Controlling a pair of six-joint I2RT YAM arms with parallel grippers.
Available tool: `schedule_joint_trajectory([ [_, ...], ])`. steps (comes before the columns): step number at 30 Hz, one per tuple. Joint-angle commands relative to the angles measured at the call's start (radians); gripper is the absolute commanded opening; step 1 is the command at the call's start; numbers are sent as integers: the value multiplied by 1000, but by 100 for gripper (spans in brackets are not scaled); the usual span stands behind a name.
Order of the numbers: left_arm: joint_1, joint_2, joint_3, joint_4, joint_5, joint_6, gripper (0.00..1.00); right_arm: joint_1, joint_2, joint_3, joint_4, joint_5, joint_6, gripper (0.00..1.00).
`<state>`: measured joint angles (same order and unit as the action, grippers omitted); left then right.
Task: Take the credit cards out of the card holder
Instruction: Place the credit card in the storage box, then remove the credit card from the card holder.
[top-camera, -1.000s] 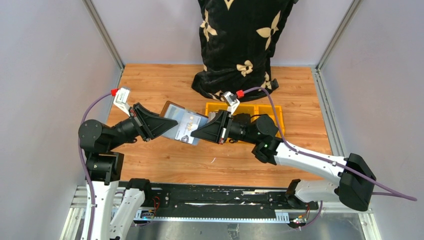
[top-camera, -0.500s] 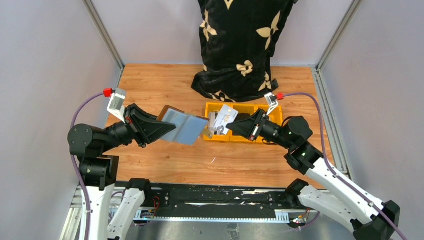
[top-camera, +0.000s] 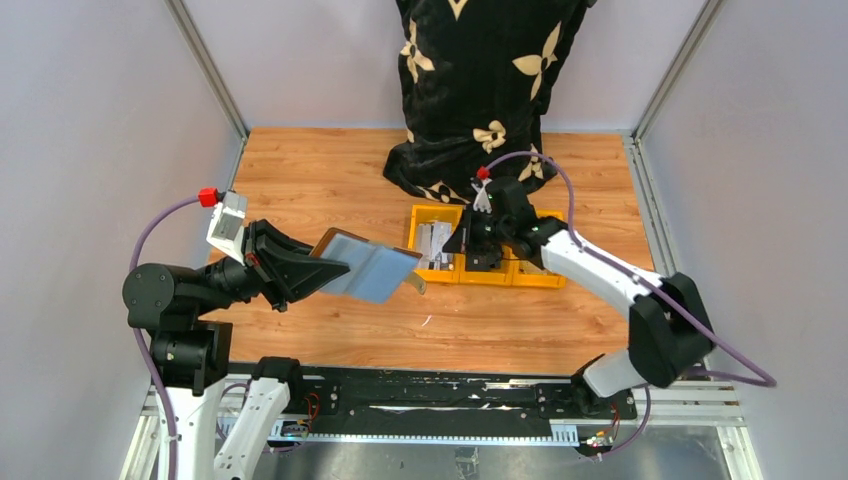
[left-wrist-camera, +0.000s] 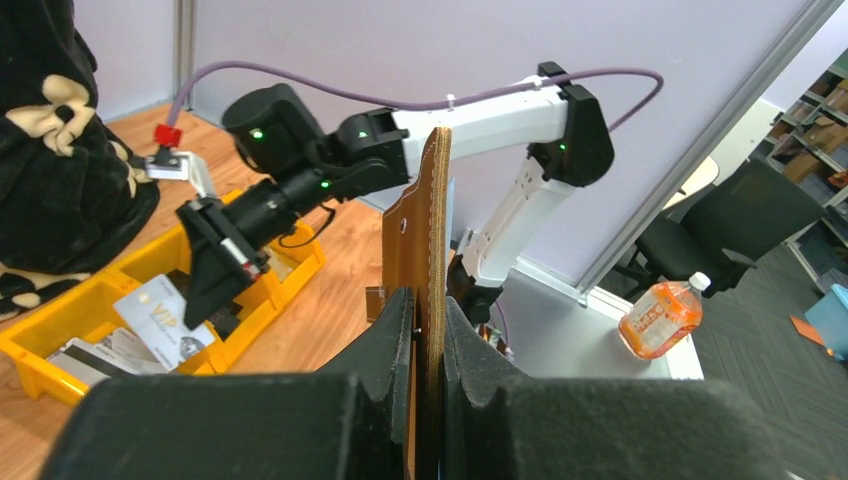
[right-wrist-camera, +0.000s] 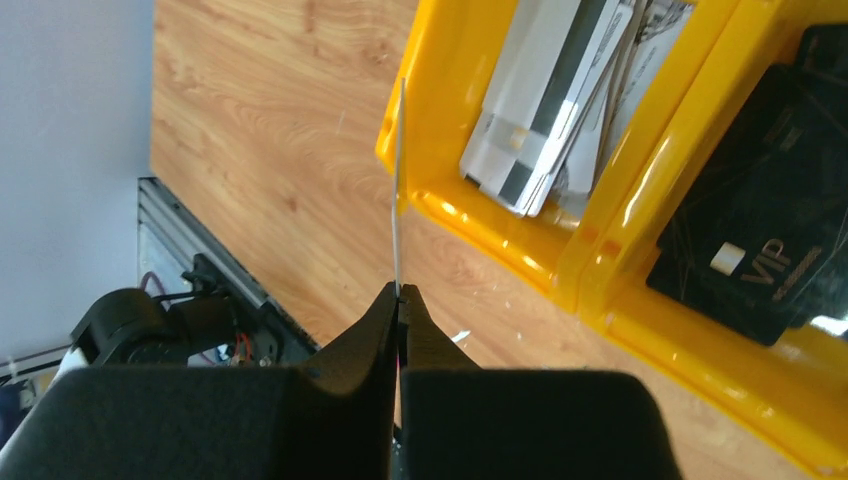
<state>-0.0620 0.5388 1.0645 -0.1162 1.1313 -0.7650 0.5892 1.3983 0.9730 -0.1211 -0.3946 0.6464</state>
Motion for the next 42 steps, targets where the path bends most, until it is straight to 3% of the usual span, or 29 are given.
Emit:
schedule_joint_trajectory([
  [1, -4, -14, 22, -19, 19, 19, 0, 25, 128, 125, -92, 67, -81, 0],
  [7, -4, -19, 22, -21, 15, 17, 0, 61, 309, 255, -154, 137, -106, 0],
  [14, -4, -19, 26, -13, 13, 7, 0, 81, 399, 313, -151, 208, -104, 1],
  [21, -4, -16, 25, 28, 15, -47, 0, 102, 367, 338, -157, 294, -96, 34],
  [27, -4, -16, 21, 30, 15, -55, 0, 107, 175, 305, -135, 249, -103, 44],
  [30, -4, -12, 25, 49, 15, -76, 0, 105, -12, 212, 14, 96, -72, 56],
  [33, -5, -10, 18, 80, 12, -115, 0, 104, -191, 39, 384, -130, 51, 75],
  [38, -5, -13, -5, 95, 17, -145, 0, 108, -302, -6, 659, -365, 251, 78],
  [42, -5, -17, -24, 111, 21, -166, 0, 155, -292, -1, 825, -431, 377, 78],
])
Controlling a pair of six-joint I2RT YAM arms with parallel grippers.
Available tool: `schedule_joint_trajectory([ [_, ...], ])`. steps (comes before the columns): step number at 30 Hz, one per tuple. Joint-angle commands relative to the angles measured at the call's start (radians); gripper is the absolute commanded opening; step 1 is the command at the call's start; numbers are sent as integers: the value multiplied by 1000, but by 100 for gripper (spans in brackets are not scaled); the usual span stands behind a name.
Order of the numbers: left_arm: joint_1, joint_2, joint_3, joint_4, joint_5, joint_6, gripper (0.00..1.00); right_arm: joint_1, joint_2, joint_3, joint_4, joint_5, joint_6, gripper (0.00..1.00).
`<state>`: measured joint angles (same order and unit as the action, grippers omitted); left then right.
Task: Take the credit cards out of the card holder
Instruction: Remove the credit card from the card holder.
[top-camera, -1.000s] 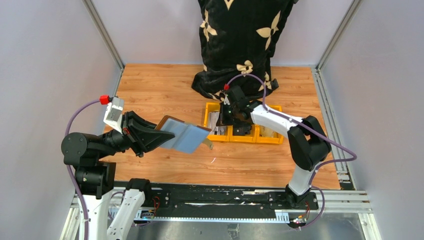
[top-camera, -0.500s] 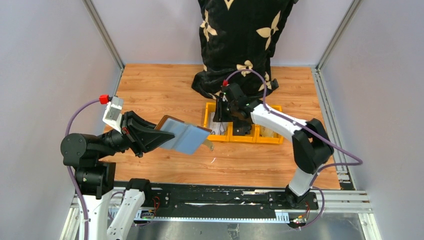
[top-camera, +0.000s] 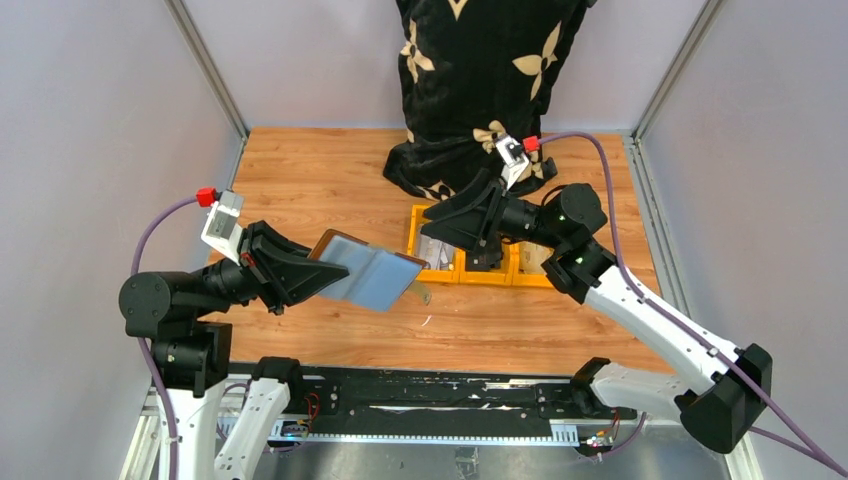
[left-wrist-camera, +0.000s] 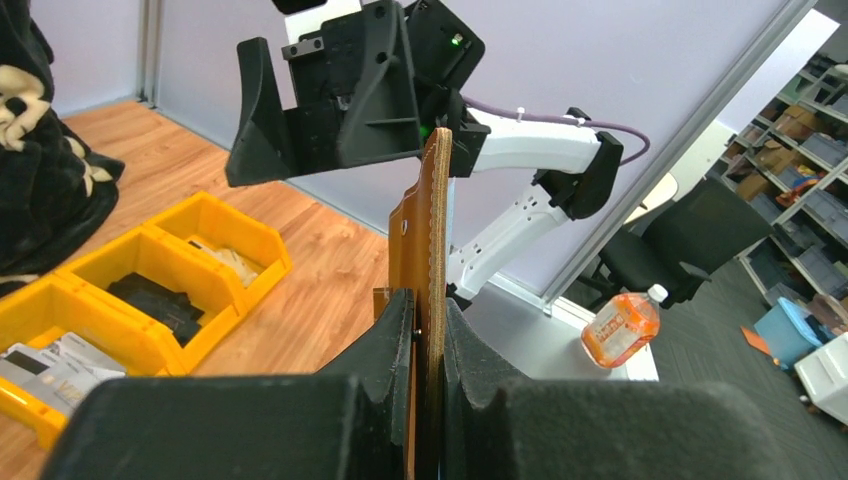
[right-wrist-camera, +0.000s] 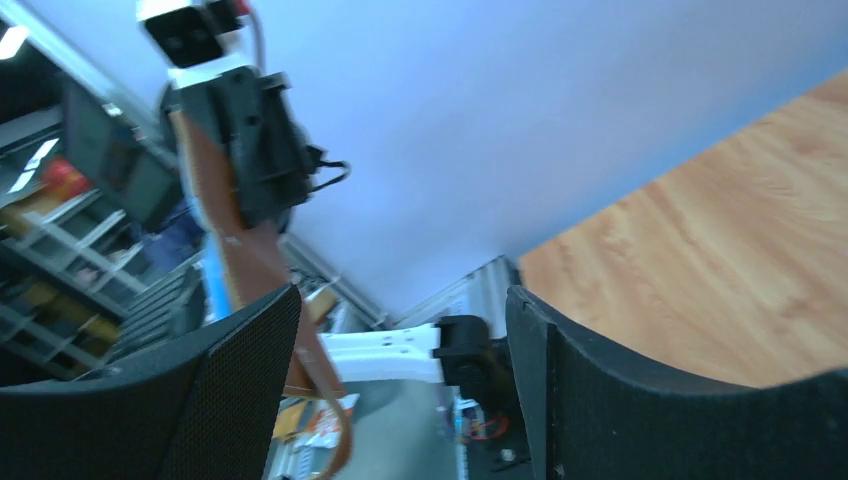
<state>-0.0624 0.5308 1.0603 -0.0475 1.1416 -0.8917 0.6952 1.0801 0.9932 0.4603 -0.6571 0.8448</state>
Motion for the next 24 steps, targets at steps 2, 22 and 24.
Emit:
schedule_joint_trajectory([
  [2, -4, -9, -26, 42, 9, -38, 0, 90, 39, 6, 265, -183, 191, 79],
  [22, -4, -17, -31, 9, 4, 19, 0, 404, 93, 231, -256, 165, -229, 23],
  [24, -4, -18, -33, 3, 4, 22, 0, 431, 116, 267, -299, 203, -253, 11],
])
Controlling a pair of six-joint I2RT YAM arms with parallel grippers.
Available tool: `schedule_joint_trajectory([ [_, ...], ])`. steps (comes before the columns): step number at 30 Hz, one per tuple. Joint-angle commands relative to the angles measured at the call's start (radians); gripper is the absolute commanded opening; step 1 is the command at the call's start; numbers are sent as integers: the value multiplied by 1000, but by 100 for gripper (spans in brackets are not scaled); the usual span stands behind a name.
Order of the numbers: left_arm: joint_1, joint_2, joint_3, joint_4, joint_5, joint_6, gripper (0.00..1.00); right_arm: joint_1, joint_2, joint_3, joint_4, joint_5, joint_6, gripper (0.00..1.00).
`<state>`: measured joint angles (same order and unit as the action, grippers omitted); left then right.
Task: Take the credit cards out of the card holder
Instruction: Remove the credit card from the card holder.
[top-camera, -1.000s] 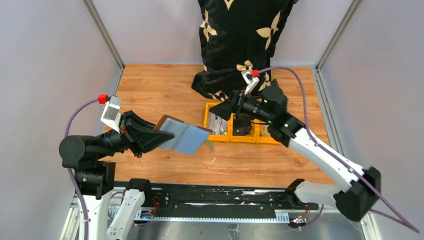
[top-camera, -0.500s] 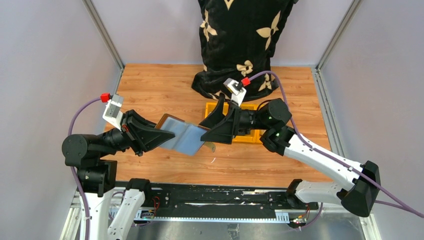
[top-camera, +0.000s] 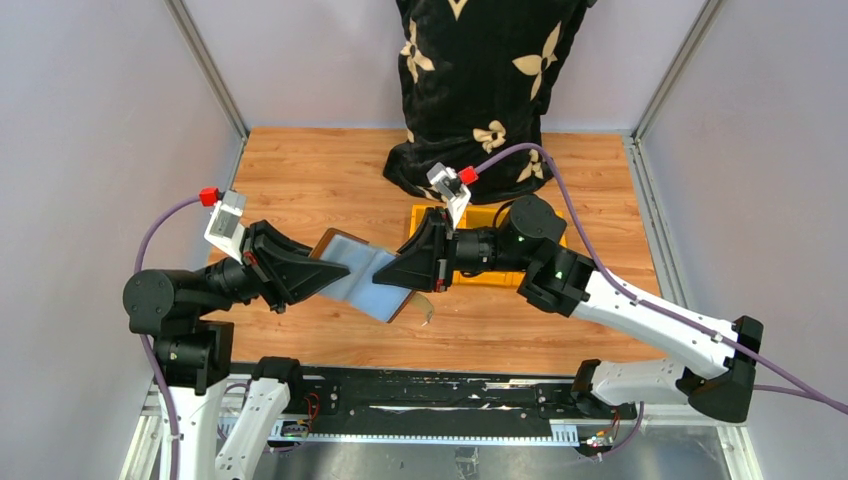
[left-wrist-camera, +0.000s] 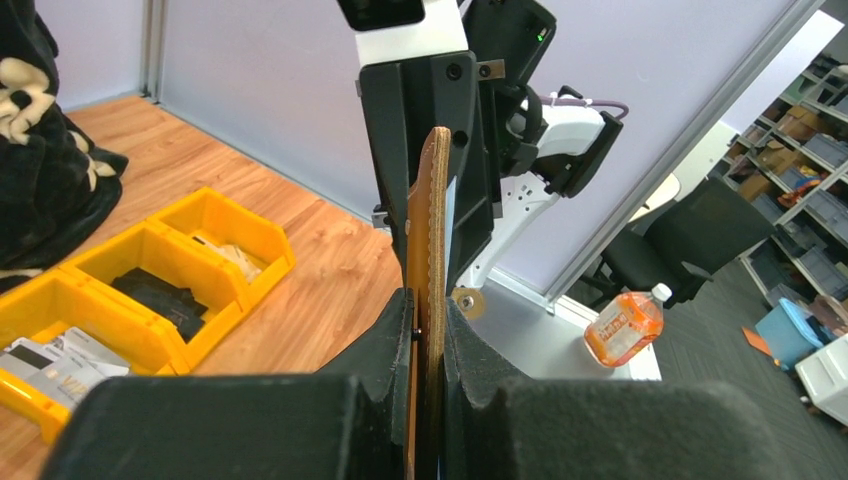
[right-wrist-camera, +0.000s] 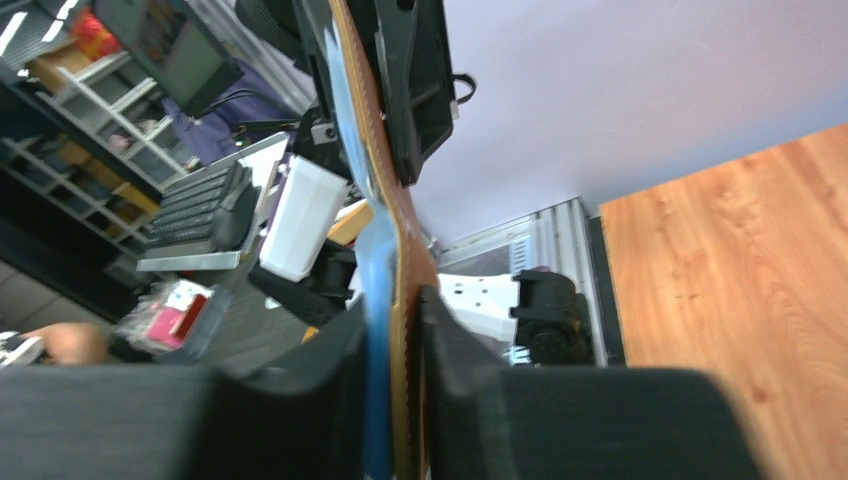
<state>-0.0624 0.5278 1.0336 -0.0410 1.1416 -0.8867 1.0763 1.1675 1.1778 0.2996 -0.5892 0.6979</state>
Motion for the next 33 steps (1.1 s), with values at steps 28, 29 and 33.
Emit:
schedule_joint_trajectory([
  [28, -5, 1, 45, -180, 23, 151, 45, 106, -40, 100, -287, 336, -175, 0],
  [29, -4, 3, 51, -180, 29, 148, 45, 106, -41, 101, -295, 341, -180, 0],
  [33, -4, 0, 63, -185, 35, 150, 45, 106, -46, 101, -296, 347, -188, 0],
])
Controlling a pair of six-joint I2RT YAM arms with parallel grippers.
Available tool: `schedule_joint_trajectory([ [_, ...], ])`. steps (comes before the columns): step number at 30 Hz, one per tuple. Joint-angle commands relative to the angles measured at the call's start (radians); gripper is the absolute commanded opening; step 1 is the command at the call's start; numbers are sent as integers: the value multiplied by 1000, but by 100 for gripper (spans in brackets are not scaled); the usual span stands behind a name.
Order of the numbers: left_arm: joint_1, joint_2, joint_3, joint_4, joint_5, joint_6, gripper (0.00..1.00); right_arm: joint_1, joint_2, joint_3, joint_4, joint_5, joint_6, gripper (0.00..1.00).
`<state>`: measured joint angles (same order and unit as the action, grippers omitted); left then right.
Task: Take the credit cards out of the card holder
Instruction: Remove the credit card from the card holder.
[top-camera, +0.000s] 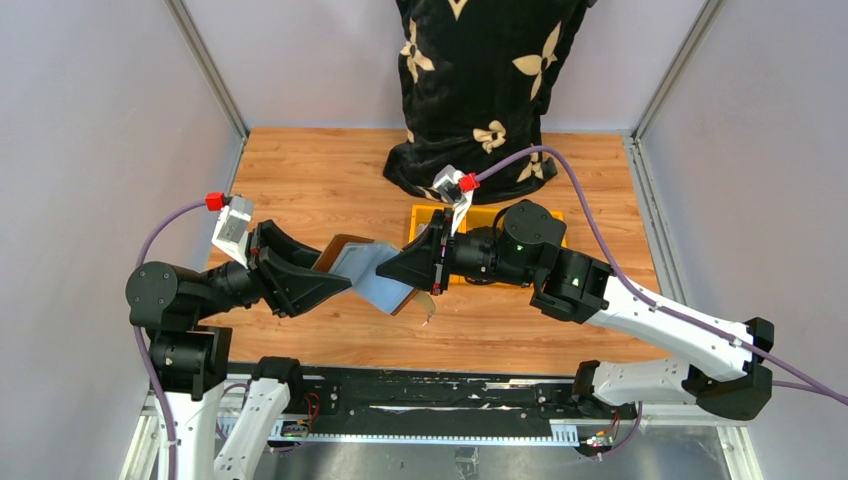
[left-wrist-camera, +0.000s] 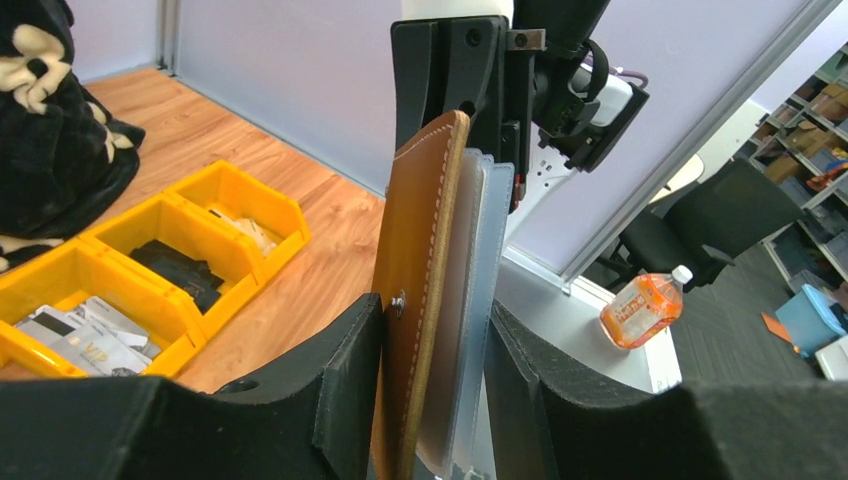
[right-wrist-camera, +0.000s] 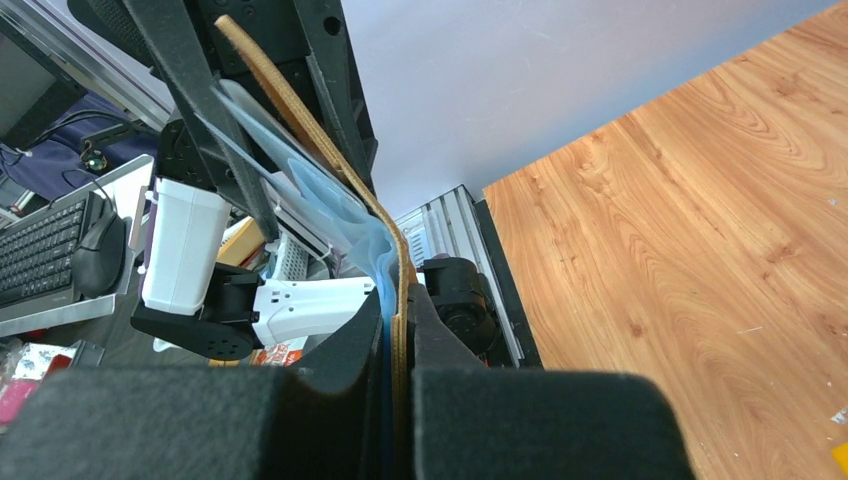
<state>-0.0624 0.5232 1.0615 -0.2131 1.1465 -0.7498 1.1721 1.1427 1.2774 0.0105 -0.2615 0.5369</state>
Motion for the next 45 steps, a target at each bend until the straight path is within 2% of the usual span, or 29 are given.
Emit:
schedule_joint_trajectory([
  [1, -4, 5, 37, -15, 31, 15, 46, 10, -20, 4, -22, 19, -29, 0],
  [6, -4, 5, 41, -24, 36, 15, 50, 10, -20, 8, -51, 21, -35, 0],
  [16, -4, 8, 49, -60, 48, 42, 46, 10, -21, 14, -57, 15, -40, 0],
  [24, -4, 0, 60, -82, 72, 50, 48, 9, -16, 18, -61, 16, -42, 0],
  [27, -4, -2, 60, -111, 71, 79, 49, 9, -14, 25, -62, 9, -41, 0],
  [30, -4, -7, 67, -162, 8, 145, 49, 9, -10, 31, -58, -1, -31, 0],
  [34, -4, -24, 79, -246, -144, 257, 54, 9, 4, 41, -54, -29, -14, 0],
  [36, -4, -34, 78, -264, -171, 295, 59, 9, 9, 47, -57, -36, -9, 0],
  [37, -4, -36, 79, -273, -164, 302, 66, 9, 9, 48, -61, -34, -10, 0],
  [40, -4, -44, 78, -275, -116, 302, 75, 10, 6, 51, -76, -10, -14, 0],
  [42, -4, -50, 73, -266, -72, 288, 77, 10, 7, 55, -75, -6, -13, 0],
  [45, -4, -58, 58, -267, -76, 304, 76, 10, 20, 60, -56, -31, 1, 0],
])
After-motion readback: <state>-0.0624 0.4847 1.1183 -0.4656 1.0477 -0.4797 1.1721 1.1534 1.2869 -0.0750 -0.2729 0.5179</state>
